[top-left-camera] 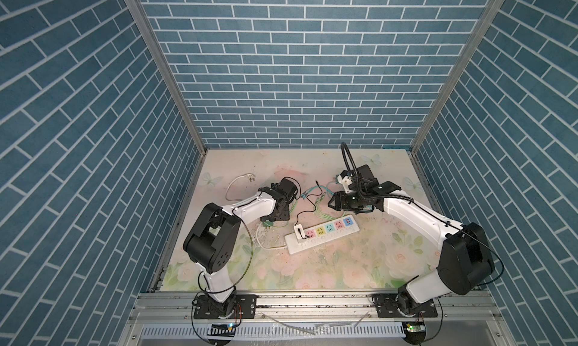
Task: Insert the plug
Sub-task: 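Lower the left gripper and grasp the green charger cube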
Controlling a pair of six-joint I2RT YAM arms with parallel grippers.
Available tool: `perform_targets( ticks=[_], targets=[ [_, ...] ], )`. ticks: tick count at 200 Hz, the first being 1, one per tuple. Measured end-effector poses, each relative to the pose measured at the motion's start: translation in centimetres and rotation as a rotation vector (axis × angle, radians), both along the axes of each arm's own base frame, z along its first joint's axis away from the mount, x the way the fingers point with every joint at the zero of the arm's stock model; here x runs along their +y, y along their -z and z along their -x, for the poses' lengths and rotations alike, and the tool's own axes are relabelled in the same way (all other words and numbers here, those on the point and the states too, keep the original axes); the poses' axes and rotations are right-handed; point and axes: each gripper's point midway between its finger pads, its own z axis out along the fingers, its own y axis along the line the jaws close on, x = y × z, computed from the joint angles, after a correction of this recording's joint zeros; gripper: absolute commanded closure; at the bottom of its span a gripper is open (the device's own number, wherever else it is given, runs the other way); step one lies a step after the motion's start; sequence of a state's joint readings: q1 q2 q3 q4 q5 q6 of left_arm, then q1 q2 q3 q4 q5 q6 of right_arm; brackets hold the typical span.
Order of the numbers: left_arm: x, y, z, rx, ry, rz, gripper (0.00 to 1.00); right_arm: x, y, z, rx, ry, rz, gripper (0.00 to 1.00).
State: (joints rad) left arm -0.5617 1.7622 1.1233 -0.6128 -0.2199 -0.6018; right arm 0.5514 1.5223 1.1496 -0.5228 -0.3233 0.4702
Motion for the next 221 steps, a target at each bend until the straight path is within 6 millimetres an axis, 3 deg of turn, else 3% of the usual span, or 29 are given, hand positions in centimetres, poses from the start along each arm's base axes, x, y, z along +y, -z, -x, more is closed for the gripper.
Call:
perform_targets(
  ticks=[79, 115, 184, 221],
  targets=[
    [2.0, 1.3, 0.8, 0.031, -0.036, -0.034, 0.27, 0.2, 0.5, 0.1, 0.019, -0.009, -0.004, 0.43],
    [1.9, 1.5, 1.0, 0.040, -0.036, -0.022, 0.27, 0.3, 0.6, 0.2, 0.025, -0.013, -0.007, 0.43],
    [1.6, 2.0, 1.2, 0.057, -0.034, -0.006, 0.40, 0.3, 0.6, 0.2, 0.026, -0.014, -0.008, 0.43],
    [1.4, 2.2, 1.2, 0.060, -0.036, 0.006, 0.54, 0.3, 0.6, 0.2, 0.027, -0.014, -0.008, 0.44]
  ],
)
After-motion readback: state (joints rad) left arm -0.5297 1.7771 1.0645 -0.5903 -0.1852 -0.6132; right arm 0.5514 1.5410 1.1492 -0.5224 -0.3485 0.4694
